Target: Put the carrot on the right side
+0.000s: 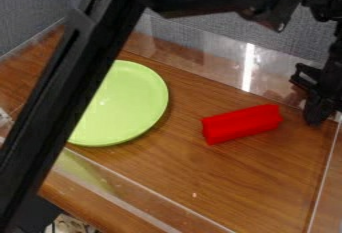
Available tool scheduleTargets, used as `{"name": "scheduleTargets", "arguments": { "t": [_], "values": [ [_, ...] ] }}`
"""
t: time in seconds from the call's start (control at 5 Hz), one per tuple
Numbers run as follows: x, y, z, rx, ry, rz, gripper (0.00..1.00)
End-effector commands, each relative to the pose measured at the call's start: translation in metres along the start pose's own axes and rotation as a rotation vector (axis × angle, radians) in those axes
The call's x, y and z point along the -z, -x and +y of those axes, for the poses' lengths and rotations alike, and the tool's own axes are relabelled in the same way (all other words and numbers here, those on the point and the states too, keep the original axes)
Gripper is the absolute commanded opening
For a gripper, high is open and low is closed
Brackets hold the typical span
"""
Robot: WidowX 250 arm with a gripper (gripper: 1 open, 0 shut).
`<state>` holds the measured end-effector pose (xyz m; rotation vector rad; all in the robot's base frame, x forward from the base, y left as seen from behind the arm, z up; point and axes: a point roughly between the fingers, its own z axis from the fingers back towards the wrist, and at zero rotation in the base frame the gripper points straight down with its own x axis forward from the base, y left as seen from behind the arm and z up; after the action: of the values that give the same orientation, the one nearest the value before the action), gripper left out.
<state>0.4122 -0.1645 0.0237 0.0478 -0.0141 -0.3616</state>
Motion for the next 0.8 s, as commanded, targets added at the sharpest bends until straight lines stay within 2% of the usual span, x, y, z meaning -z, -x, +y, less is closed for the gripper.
{"name": "scheduleTargets", "arguments": {
  "t": [0.0,0.2,0.4,0.6],
  "values": [
    [0.007,-0.005,0.015,0.080,0.005,-0.046,0.00],
    [-0.009,0.010,0.019,0.086,0.031,-0.067,1.00],
    [-0.039,0.027,0.025,0.080,0.037,-0.113,1.00],
    [-0.033,0.032,0.030,0.004,0.044,-0.116,1.00]
  ]
}}
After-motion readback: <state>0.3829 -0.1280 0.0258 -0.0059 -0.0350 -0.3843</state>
